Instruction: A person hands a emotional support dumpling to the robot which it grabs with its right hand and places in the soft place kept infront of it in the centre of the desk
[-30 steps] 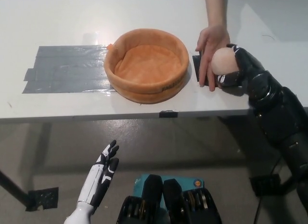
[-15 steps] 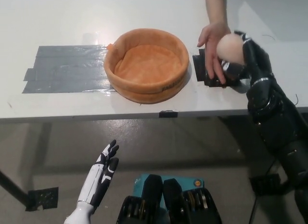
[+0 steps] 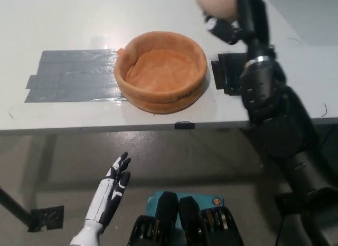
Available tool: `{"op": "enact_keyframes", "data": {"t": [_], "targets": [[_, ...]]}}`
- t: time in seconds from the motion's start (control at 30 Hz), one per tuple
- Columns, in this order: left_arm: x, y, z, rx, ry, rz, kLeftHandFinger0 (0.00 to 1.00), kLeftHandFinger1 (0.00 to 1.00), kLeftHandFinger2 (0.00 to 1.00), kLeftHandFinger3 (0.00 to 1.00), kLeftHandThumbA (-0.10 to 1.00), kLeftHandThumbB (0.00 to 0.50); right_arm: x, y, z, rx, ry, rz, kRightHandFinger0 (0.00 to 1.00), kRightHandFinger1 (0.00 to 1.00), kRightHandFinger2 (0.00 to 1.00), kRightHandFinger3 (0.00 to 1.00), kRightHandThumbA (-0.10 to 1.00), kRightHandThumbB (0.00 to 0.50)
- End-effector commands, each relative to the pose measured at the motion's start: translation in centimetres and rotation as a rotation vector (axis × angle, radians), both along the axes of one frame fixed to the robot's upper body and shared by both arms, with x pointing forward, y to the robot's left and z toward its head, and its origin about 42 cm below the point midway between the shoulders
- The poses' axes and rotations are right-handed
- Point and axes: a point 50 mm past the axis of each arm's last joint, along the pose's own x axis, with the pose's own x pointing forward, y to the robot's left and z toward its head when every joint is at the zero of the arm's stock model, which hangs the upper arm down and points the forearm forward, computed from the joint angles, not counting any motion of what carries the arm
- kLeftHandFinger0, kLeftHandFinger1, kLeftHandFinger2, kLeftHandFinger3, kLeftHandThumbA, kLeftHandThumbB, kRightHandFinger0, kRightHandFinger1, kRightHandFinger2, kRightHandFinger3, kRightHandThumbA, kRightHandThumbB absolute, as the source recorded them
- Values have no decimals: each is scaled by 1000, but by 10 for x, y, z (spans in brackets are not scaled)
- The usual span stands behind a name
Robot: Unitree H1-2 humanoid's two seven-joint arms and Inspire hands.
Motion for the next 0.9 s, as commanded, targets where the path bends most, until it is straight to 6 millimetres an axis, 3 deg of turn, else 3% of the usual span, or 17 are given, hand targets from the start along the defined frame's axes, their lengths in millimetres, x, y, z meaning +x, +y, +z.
{"op": "enact_keyframes", "data": {"t": [0.0, 0.03, 0.17, 0.27, 0.3, 0.33, 0.37, 0.4, 0.43, 0.47, 0.63, 0.87], "targets": [[6, -3, 14, -13, -79, -10, 1000, 1000, 1000, 1000, 1000, 165, -1, 33, 43, -17, -130, 84, 0, 329, 770, 728, -100, 191], [6, -3, 14, -19, -78, -13, 1000, 1000, 1000, 1000, 1000, 164, 0, 43, 41, -20, -110, 103, 13, 382, 803, 775, -100, 191], [6, -5, 15, -23, -66, -15, 1000, 1000, 1000, 1000, 1000, 183, 5, 66, 26, -73, -82, 130, 0, 432, 874, 860, -100, 176], [7, -6, 16, -15, -70, -23, 1000, 1000, 1000, 1000, 1000, 170, 6, 75, 13, -107, -9, 150, 0, 382, 781, 802, -100, 171], [7, -5, 17, -10, -73, -23, 1000, 1000, 1000, 1000, 1000, 164, 6, 78, 9, -120, 27, 156, 0, 321, 685, 762, -100, 193], [8, -5, 18, -5, -77, -23, 1000, 1000, 1000, 1000, 1000, 157, 6, 79, 6, -159, 89, 159, 97, 449, 869, 963, 12, 235], [8, -5, 18, -3, -79, -23, 1000, 1000, 1000, 1000, 1000, 157, 7, 80, 4, -191, 144, 175, 402, 758, 1000, 1000, 256, 319], [8, -5, 18, -2, -79, -22, 1000, 1000, 1000, 1000, 1000, 158, 7, 80, 2, -215, 187, 196, 589, 840, 1000, 1000, 300, 315], [8, -5, 18, 7, -79, -21, 1000, 1000, 1000, 1000, 1000, 156, 8, 78, -1, -284, 252, 225, 1000, 1000, 1000, 1000, 533, 376], [8, -5, 19, 8, -79, -24, 1000, 1000, 1000, 1000, 1000, 155, 8, 76, -3, -329, 280, 235, 1000, 1000, 1000, 1000, 650, 431], [8, -5, 19, 7, -82, -30, 1000, 1000, 1000, 1000, 1000, 134, 9, 66, -9, -362, 304, 250, 1000, 1000, 1000, 1000, 895, 483], [10, -4, 19, -7, -93, -26, 1000, 1000, 1000, 1000, 1000, 151, 9, 56, -4, -333, 321, 273, 1000, 1000, 1000, 1000, 1000, 500]]}}
